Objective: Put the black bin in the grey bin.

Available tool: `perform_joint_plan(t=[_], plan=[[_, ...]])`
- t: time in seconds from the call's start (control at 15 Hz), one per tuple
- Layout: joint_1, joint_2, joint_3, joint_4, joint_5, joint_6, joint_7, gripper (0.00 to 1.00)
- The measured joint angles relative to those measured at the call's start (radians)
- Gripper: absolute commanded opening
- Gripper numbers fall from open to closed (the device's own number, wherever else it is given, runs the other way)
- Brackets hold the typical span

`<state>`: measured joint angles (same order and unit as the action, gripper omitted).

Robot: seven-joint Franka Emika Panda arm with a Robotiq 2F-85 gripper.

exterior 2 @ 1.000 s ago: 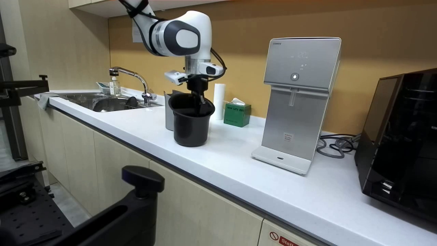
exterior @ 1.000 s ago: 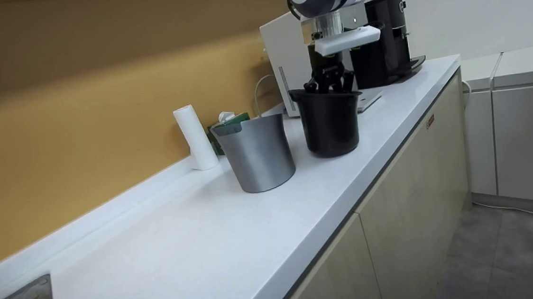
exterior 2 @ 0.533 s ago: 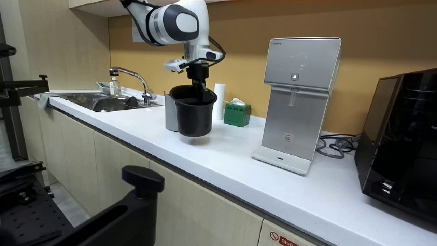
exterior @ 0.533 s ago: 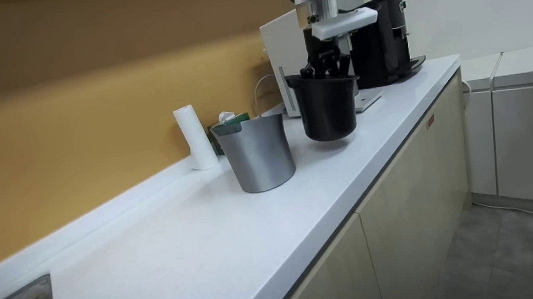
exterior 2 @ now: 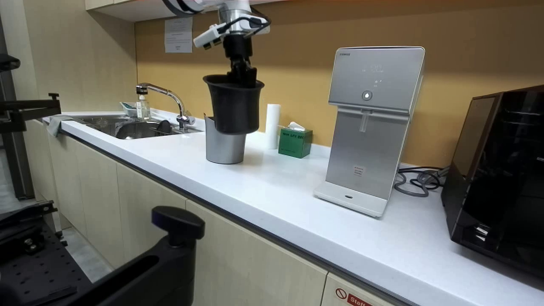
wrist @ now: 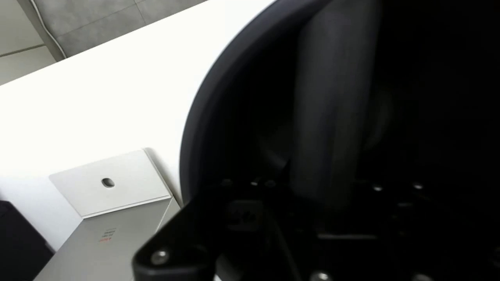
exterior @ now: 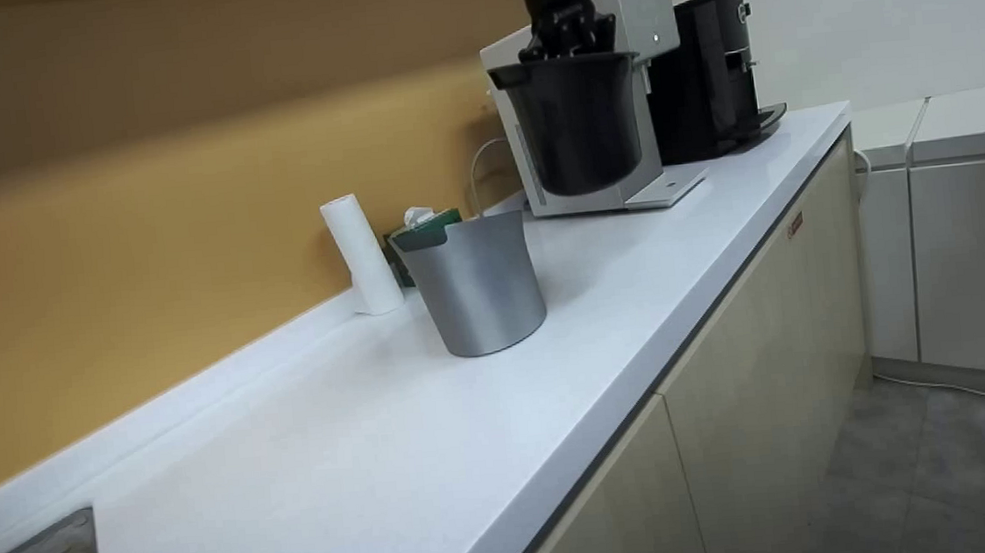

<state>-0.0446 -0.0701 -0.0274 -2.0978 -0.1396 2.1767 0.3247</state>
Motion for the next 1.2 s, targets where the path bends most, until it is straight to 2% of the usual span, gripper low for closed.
perform_joint_plan(t=[0.27, 0.53, 0.6, 0.8, 0.87, 1.0, 1.2], plan=[[0.031, 0.004, 0.038, 0.112, 0.003, -0.122, -0.032, 0.02], [0.069, 0.060, 0.071, 0.212, 0.019, -0.161, -0.129, 0.02], [0.078, 0.079, 0.078, 0.234, 0.031, -0.161, -0.150, 0.10], [0.083, 0.098, 0.080, 0.237, 0.032, -0.160, -0.152, 0.10], [0.081, 0.098, 0.078, 0.236, 0.032, -0.159, -0.153, 0.02], [0.080, 0.099, 0.076, 0.236, 0.032, -0.160, -0.153, 0.02], [0.079, 0.113, 0.076, 0.233, 0.067, -0.155, -0.290, 0.02]])
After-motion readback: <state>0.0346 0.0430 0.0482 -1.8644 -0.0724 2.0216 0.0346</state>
